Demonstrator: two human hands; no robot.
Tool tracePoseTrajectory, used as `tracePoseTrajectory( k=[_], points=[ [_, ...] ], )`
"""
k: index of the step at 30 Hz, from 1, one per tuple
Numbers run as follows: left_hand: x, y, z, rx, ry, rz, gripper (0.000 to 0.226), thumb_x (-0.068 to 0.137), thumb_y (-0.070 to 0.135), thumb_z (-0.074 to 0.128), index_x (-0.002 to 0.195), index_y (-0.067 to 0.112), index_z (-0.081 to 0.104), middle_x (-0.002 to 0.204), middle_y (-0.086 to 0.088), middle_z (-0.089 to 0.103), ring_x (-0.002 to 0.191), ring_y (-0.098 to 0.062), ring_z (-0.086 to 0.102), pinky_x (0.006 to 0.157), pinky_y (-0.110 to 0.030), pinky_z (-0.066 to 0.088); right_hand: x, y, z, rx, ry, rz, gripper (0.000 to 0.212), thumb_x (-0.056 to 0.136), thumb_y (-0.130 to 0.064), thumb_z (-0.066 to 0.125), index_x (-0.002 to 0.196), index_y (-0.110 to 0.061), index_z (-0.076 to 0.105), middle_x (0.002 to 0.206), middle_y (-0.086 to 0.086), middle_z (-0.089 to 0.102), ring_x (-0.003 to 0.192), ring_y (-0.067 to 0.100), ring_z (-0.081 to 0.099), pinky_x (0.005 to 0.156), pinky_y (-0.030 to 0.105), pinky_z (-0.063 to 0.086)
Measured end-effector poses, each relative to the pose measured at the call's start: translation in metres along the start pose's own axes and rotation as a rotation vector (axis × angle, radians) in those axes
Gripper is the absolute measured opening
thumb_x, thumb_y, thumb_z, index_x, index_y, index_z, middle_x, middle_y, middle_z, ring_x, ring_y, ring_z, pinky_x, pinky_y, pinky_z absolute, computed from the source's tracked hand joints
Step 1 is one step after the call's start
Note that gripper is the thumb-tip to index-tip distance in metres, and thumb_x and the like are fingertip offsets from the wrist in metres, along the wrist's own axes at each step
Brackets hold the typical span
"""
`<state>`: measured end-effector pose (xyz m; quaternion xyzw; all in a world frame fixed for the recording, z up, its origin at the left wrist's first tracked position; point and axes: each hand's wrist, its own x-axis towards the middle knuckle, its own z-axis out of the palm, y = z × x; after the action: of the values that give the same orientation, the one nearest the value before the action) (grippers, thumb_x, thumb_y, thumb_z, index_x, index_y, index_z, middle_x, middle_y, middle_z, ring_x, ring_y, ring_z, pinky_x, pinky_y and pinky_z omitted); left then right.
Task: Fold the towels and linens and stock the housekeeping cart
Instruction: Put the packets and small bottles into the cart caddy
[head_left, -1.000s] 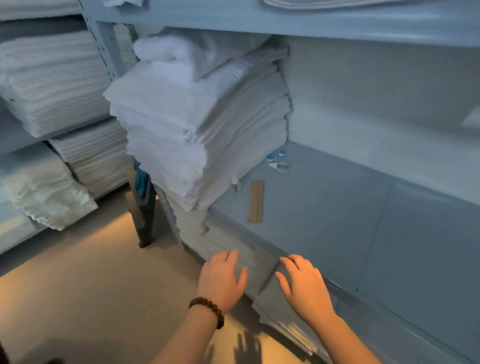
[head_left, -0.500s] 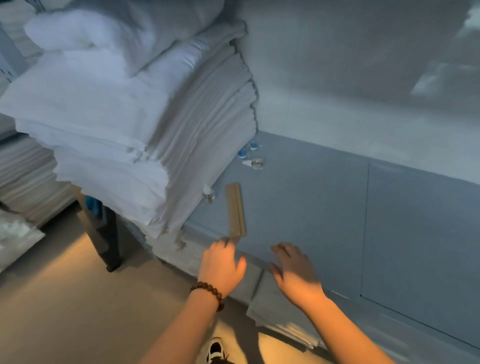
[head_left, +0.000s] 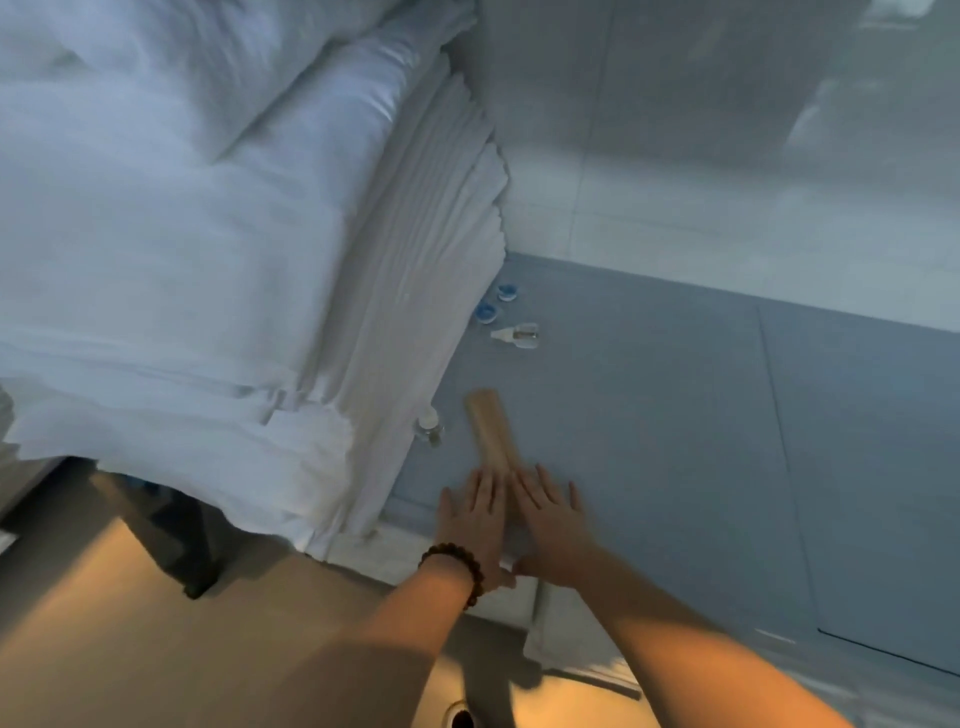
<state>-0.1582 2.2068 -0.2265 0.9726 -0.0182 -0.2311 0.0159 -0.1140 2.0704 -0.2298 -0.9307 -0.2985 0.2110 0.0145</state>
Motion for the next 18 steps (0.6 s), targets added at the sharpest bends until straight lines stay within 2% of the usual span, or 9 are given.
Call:
tracePoseTrajectory(
  k=[4,11,12,13,14,15,16,17,18],
  points=[
    [0.008,-0.004,0.012,-0.041,0.087,0.029,0.118,0.080,0.057,0.065,0.150,0.008,-0.017,0.160,-0.008,-0.019,0.146,-0.025,-0.019,0.116,-0.058,-0.002,0.004,-0.006,0.002,-0.043,0.015,0.011,0.101,0.086,-0.051,0.058,0.152,-0.015,-0.011,0.161,-0.002,-0.012,0.146,0.020,-0.018,0.115,0.054,-0.009],
    [-0.004,-0.002,0.026,0.006,0.210,0.081,0.084,0.093,0.043,0.054,0.154,0.013,0.004,0.162,-0.003,0.000,0.149,-0.020,-0.007,0.117,-0.052,-0.003,-0.025,-0.015,0.015,-0.060,0.191,0.011,0.075,0.095,-0.033,0.048,0.153,-0.011,0.007,0.161,0.002,0.008,0.148,0.019,-0.004,0.113,0.049,-0.017],
    [-0.008,0.000,0.028,0.024,0.218,0.086,0.078,0.095,0.040,0.052,0.154,0.013,0.008,0.162,-0.004,0.004,0.149,-0.020,-0.004,0.117,-0.051,-0.004,-0.030,-0.015,0.017,-0.074,0.265,-0.014,0.072,0.092,-0.032,0.053,0.152,-0.010,0.018,0.159,0.003,0.020,0.148,0.019,0.007,0.113,0.050,-0.015],
    [-0.011,0.002,0.029,0.044,0.220,0.089,0.071,0.097,0.037,0.048,0.153,0.012,0.012,0.161,-0.006,0.008,0.149,-0.021,-0.001,0.116,-0.050,-0.005,-0.035,-0.014,0.019,-0.102,0.343,-0.035,0.071,0.085,-0.032,0.066,0.146,-0.009,0.037,0.151,0.003,0.038,0.144,0.018,0.026,0.115,0.052,-0.008],
    [-0.014,0.005,0.029,0.055,0.228,0.090,0.064,0.099,0.034,0.044,0.153,0.012,0.016,0.160,-0.007,0.013,0.149,-0.022,0.003,0.117,-0.049,-0.005,-0.041,-0.013,0.022,-0.128,0.403,-0.059,0.069,0.071,-0.033,0.079,0.132,-0.011,0.056,0.137,0.001,0.056,0.132,0.017,0.046,0.115,0.052,0.002],
    [-0.018,0.007,0.027,0.060,0.255,0.095,0.059,0.099,0.031,0.043,0.151,0.012,0.023,0.159,-0.009,0.020,0.148,-0.023,0.009,0.117,-0.049,-0.002,-0.045,-0.012,0.024,-0.148,0.451,-0.092,0.066,0.059,-0.035,0.087,0.119,-0.014,0.068,0.123,-0.002,0.066,0.119,0.015,0.058,0.112,0.050,0.008],
    [-0.022,0.010,0.024,0.060,0.320,0.110,0.057,0.096,0.031,0.051,0.147,0.011,0.035,0.154,-0.012,0.032,0.146,-0.024,0.021,0.117,-0.050,0.006,-0.049,-0.010,0.026,-0.148,0.482,-0.125,0.064,0.053,-0.036,0.090,0.111,-0.017,0.072,0.115,-0.004,0.070,0.112,0.014,0.063,0.110,0.048,0.010],
    [-0.026,0.012,0.021,0.054,0.401,0.130,0.056,0.085,0.032,0.067,0.135,0.012,0.053,0.142,-0.013,0.049,0.138,-0.025,0.039,0.114,-0.052,0.022,-0.052,-0.007,0.027,-0.148,0.516,-0.152,0.061,0.053,-0.037,0.090,0.109,-0.019,0.074,0.113,-0.005,0.070,0.109,0.014,0.065,0.109,0.047,0.012],
    [-0.031,0.014,0.017,0.047,0.453,0.154,0.055,0.066,0.032,0.084,0.116,0.014,0.069,0.123,-0.010,0.064,0.122,-0.023,0.057,0.104,-0.050,0.039,-0.054,-0.002,0.028,-0.152,0.563,-0.174,0.058,0.054,-0.037,0.090,0.108,-0.020,0.074,0.112,-0.005,0.071,0.108,0.014,0.065,0.109,0.047,0.014]
  ],
)
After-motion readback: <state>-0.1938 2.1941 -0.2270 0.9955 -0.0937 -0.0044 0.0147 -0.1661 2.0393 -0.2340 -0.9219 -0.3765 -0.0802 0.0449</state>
